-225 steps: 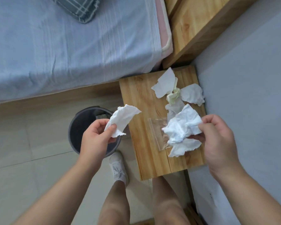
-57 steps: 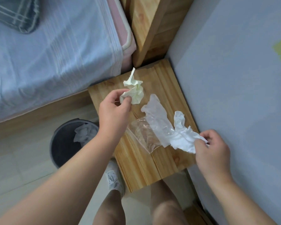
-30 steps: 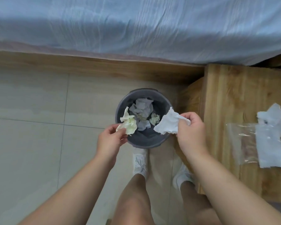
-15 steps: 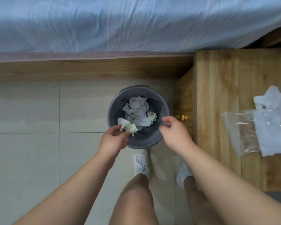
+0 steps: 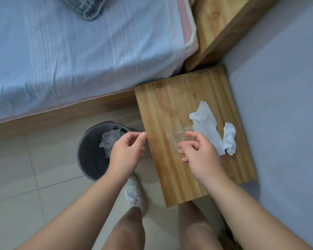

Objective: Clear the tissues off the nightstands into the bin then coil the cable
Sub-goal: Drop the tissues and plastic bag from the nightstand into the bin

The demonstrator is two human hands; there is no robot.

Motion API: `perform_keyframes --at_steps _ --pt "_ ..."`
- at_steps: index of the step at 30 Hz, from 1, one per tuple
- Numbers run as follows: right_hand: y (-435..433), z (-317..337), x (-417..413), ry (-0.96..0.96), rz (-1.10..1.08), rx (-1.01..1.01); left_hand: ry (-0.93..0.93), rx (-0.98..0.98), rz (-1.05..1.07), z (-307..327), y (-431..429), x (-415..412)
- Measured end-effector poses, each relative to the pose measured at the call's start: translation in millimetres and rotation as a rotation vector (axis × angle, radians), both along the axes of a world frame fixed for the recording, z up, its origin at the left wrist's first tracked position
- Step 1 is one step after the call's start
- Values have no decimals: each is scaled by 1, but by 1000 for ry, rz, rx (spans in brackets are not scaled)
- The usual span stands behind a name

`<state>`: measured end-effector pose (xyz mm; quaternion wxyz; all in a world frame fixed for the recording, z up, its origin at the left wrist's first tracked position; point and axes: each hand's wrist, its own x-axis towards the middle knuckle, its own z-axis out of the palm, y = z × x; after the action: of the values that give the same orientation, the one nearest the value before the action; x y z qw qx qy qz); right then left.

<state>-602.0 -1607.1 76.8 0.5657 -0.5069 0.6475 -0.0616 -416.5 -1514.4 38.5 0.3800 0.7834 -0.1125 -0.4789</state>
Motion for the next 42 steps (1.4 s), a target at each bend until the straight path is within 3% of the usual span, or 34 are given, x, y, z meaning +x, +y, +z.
perform_keyframes --at_steps 5,9,15,20,31,42 --pt "-38 11 -66 122 -184 -139 -172 -55 -325 20 -70 -46" --pt "-55 1 -101 262 -187 -245 -422 -77 -644 10 -114 -72" --pt "-53 -25 -119 459 208 -353 -669 48 -967 -20 -128 -89" --pt "-47 -46 -121 565 483 -299 -701 27 -1112 -35 -114 -91" --pt "-51 -67 -122 530 475 -412 -500 21 -847 -34 -66 -63" --pt "-35 -19 -71 348 274 -449 -168 -37 -94 -12 -1 -13"
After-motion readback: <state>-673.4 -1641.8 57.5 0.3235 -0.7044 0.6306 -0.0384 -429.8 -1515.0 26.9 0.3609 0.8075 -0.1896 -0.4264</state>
